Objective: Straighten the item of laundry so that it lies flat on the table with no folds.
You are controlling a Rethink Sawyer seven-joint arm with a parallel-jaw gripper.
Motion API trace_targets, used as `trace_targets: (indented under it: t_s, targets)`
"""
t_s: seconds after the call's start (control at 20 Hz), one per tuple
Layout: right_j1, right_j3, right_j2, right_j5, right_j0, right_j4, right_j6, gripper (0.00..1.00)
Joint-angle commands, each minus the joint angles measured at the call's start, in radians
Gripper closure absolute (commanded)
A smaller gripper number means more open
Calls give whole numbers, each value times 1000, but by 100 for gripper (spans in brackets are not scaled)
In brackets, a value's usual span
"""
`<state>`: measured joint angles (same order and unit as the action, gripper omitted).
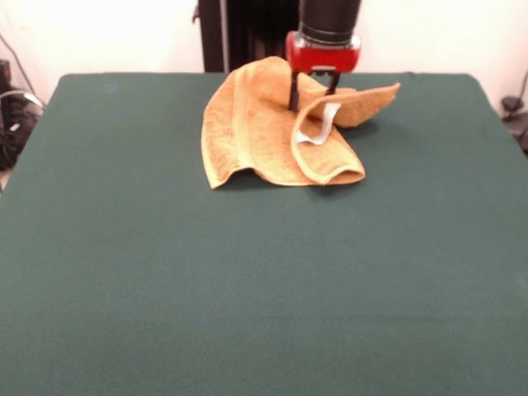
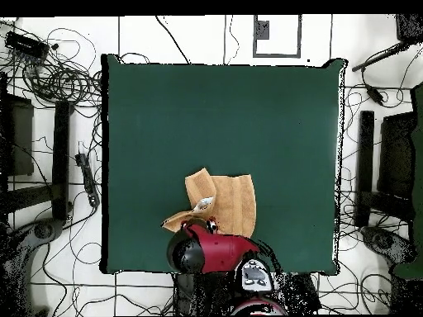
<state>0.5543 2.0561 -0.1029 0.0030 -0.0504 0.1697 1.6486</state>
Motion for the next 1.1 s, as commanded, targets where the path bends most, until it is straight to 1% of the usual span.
trace_targets:
  t_s: [0.05, 0.3, 0.55, 0.85, 1.1]
  targets:
    - [38, 17, 52, -12, 81, -70, 229, 0]
    - [41, 14, 39, -15, 122, -85, 240, 0]
    - [25, 10, 25, -41, 153, -100, 250, 0]
    - [21, 13, 26, -55, 165, -114, 257, 0]
    - [21, 15, 28, -61, 159, -117, 256, 0]
